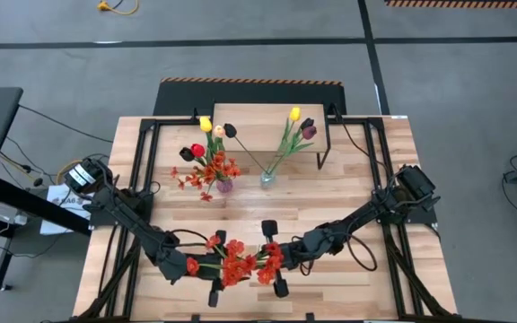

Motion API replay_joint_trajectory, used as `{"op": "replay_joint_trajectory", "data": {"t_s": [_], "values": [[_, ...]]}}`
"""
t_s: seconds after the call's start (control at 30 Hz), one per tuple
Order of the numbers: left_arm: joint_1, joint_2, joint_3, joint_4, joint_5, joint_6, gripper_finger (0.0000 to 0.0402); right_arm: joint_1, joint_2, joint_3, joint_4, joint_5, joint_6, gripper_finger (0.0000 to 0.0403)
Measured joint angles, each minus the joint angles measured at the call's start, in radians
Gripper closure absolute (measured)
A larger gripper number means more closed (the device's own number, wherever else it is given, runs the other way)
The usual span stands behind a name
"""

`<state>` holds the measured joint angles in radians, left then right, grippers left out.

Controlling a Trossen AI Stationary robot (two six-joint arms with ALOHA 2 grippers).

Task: Pick and place flowers into a vace then onto a shelf
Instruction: Put the orange flower into the transparent vase

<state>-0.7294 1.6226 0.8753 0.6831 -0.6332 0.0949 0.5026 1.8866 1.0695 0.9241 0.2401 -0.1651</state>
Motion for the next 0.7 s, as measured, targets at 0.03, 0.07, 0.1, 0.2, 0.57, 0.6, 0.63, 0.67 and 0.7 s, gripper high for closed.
{"op": "replay_joint_trajectory", "data": {"t_s": [0.03,0.07,0.1,0.2,0.57,0.6,0.63,0.67,0.7], "values": [[-0.005,0.0,0.0,-0.006,-0.003,0.005,0.0229,0.0,0.0,0.0,-0.006,0.001,0.0,0.0402],[-0.01,0.0,0.0,-0.011,-0.008,0.014,0.0227,0.0,-0.001,0.0,-0.013,0.003,0.0,0.0402],[-0.016,0.0,0.0,-0.013,-0.019,0.023,0.0225,0.0,-0.005,0.0,-0.023,0.003,0.0,0.0402],[-0.04,0.0,0.031,-0.071,-0.093,0.033,0.0224,0.002,-0.008,0.0,-0.026,0.002,0.0,0.0402],[-0.126,-0.005,0.131,-0.331,-0.394,-0.013,0.0223,0.018,-0.025,-0.003,-0.04,0.01,-0.011,0.0403],[-0.136,-0.009,0.131,-0.35,-0.427,-0.014,0.0223,0.021,-0.029,-0.003,-0.039,0.015,-0.016,0.0403],[-0.145,-0.015,0.131,-0.373,-0.461,-0.025,0.0223,0.027,-0.03,-0.002,-0.038,0.028,-0.021,0.0403],[-0.151,-0.022,0.131,-0.396,-0.494,-0.039,0.0223,0.033,-0.031,-0.002,-0.043,0.039,-0.03,0.0403],[-0.158,-0.031,0.131,-0.419,-0.523,-0.057,0.0223,0.041,-0.036,-0.003,-0.059,0.052,-0.043,0.0403]]}}
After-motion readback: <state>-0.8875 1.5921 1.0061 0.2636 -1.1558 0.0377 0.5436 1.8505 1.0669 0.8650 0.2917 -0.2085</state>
